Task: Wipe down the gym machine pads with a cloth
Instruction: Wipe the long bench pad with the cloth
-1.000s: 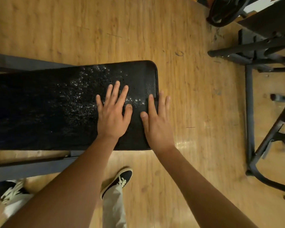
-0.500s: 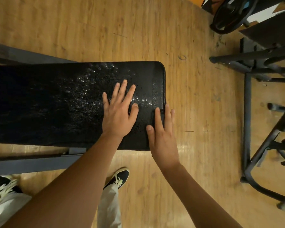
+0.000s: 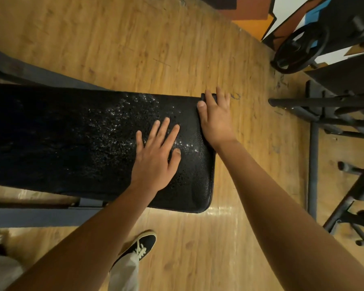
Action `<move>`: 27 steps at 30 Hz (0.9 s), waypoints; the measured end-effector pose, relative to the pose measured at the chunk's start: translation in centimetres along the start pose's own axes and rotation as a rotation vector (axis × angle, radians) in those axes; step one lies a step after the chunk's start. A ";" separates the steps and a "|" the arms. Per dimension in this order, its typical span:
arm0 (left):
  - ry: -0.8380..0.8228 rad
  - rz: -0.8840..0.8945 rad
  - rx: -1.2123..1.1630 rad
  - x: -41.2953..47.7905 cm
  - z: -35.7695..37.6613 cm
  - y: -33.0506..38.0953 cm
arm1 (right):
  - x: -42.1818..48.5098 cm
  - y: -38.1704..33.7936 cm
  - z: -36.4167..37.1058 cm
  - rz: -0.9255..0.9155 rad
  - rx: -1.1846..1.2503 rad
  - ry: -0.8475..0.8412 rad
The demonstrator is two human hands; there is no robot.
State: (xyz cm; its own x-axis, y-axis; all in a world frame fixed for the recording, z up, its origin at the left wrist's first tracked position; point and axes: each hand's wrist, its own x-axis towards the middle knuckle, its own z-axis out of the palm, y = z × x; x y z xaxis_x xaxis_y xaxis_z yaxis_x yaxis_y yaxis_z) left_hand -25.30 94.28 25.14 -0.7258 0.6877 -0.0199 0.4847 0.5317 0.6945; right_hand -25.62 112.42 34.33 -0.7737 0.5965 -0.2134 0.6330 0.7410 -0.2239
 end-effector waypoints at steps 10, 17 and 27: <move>-0.022 -0.016 0.008 0.0 -0.1 0.1 | -4.5 0.0 1.2 -0.043 -0.030 0.043; -0.012 -0.119 -0.015 -0.7 -0.1 -0.4 | -1.8 -0.2 0.4 -0.069 -0.076 0.000; 0.028 -0.121 0.013 -1.1 0.2 -0.5 | -6.8 -0.1 1.4 -0.044 -0.048 0.035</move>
State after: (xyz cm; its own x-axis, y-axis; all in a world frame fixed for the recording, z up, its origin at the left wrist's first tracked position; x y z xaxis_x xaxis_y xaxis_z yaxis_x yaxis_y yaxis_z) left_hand -24.66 93.32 24.70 -0.7928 0.6039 -0.0825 0.3991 0.6166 0.6787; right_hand -20.42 107.83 34.45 -0.8017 0.5728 -0.1707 0.5971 0.7802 -0.1867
